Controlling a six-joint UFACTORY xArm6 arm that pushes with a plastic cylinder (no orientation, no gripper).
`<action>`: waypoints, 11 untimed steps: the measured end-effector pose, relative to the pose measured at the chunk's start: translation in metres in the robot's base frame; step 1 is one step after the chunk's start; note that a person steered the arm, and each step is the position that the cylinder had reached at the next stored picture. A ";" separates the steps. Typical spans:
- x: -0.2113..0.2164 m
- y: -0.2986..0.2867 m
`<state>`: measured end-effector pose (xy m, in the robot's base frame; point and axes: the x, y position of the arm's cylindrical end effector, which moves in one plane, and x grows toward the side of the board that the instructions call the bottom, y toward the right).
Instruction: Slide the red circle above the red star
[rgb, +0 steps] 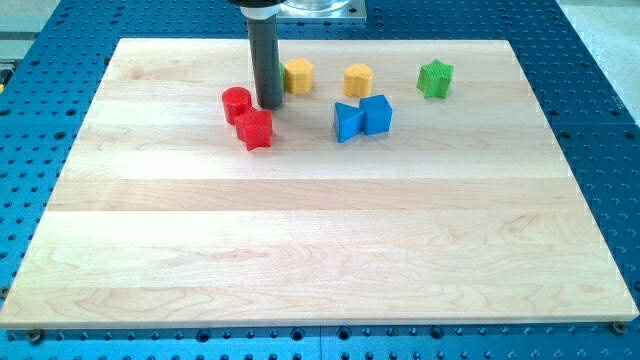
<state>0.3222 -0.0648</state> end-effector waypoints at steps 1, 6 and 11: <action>-0.048 -0.021; 0.043 -0.070; -0.001 -0.060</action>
